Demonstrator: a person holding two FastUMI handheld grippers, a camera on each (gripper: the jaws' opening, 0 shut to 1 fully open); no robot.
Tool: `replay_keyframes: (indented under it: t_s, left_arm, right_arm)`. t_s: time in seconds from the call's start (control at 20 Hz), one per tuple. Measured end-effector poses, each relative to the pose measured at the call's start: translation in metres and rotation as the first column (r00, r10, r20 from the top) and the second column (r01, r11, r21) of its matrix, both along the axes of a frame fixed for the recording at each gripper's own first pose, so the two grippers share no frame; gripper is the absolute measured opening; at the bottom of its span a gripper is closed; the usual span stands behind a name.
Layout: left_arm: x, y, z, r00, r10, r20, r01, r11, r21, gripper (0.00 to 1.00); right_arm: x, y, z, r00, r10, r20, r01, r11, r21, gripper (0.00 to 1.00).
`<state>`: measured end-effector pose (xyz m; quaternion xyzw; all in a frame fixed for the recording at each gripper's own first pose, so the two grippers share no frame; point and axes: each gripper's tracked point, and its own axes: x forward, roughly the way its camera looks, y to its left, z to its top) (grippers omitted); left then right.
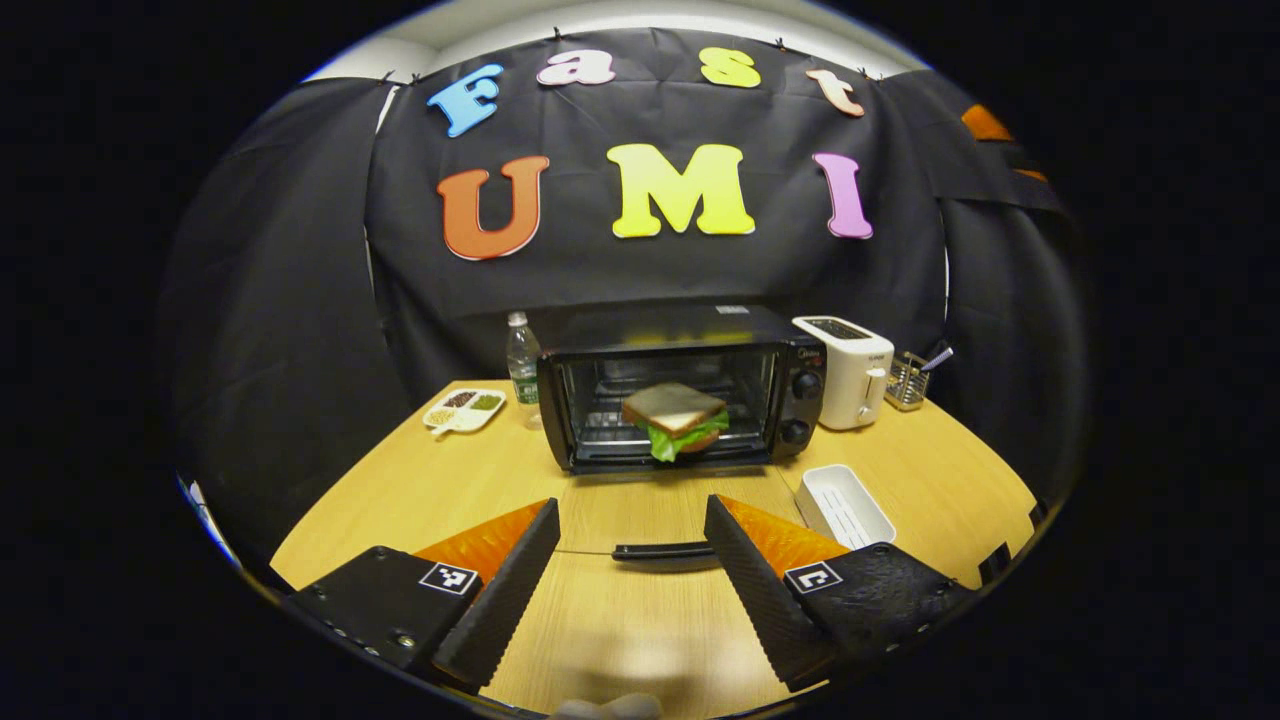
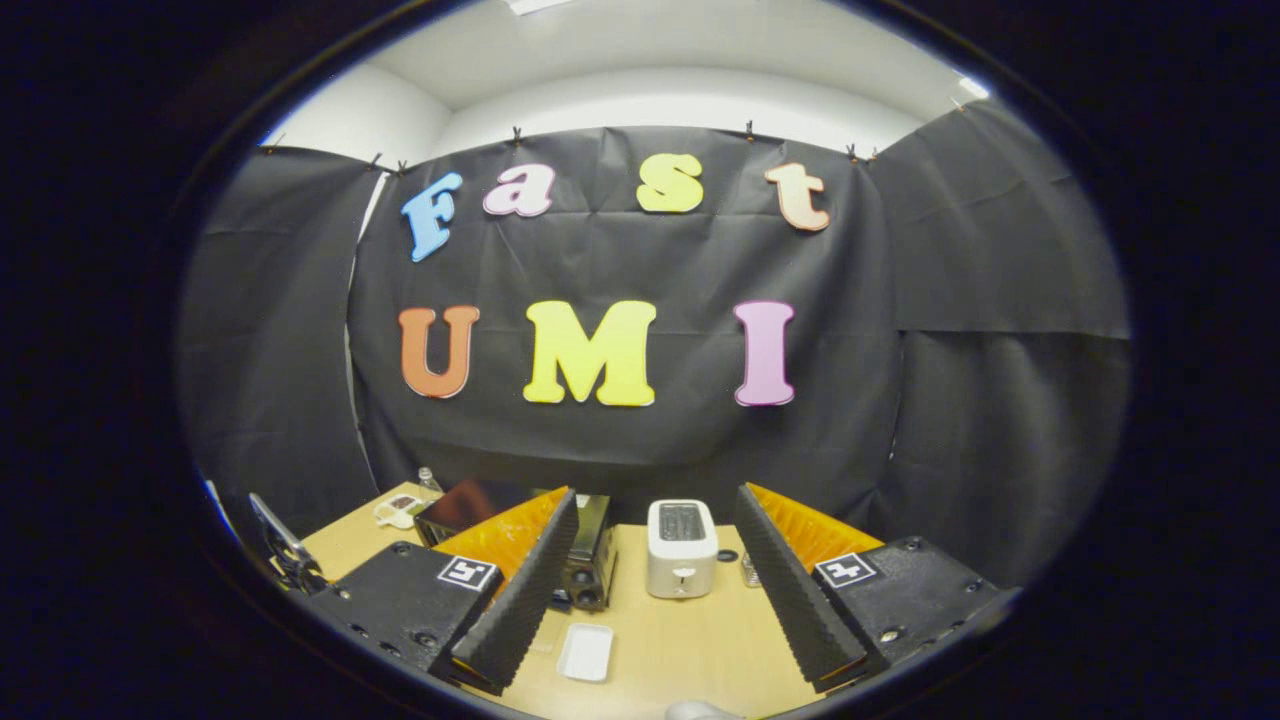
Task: Open the electric oven with the left hand, put the food in, and close the electric oven.
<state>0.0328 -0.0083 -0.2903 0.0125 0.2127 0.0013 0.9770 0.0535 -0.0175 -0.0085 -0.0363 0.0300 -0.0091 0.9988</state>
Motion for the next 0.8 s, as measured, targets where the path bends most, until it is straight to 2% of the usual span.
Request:
replay_keyframes:
  t_s: [0.05,0.35,0.6,0.65,0.7,0.75,0.8]
  left_arm:
    - [0.001,-0.005,-0.014,1.0,-0.006,-0.024,0.006,1.0,-0.008,0.96]
    - [0.01,-0.025,-0.086,0.99,-0.038,-0.139,0.036,0.999,-0.02,0.96]
    - [0.018,-0.035,-0.125,0.977,-0.052,-0.207,0.048,0.999,-0.022,0.96]
    - [0.02,-0.036,-0.131,0.975,-0.047,-0.217,0.043,0.999,-0.023,0.96]
    - [0.022,-0.036,-0.136,0.973,-0.045,-0.225,0.041,0.999,-0.026,0.96]
    - [0.024,-0.036,-0.14,0.972,-0.04,-0.233,0.036,0.999,-0.025,0.96]
    - [0.025,-0.037,-0.143,0.969,-0.038,-0.244,0.034,0.999,-0.023,0.96]
  right_arm:
    - [-0.005,-0.004,-0.001,1.0,-0.009,-0.004,0.009,1.0,-0.009,1.0]
    - [-0.028,-0.028,-0.009,0.997,-0.074,-0.035,0.073,0.997,-0.031,1.0]
    - [-0.035,-0.04,-0.018,0.991,-0.12,-0.06,0.116,0.991,-0.059,1.0]
    - [-0.034,-0.041,-0.019,0.99,-0.124,-0.066,0.12,0.991,-0.063,0.91]
    - [-0.034,-0.042,-0.021,0.989,-0.127,-0.073,0.122,0.99,-0.067,0.91]
    - [-0.032,-0.043,-0.021,0.989,-0.128,-0.077,0.123,0.99,-0.07,1.0]
    - [-0.031,-0.043,-0.022,0.988,-0.129,-0.084,0.123,0.99,-0.073,0.91]
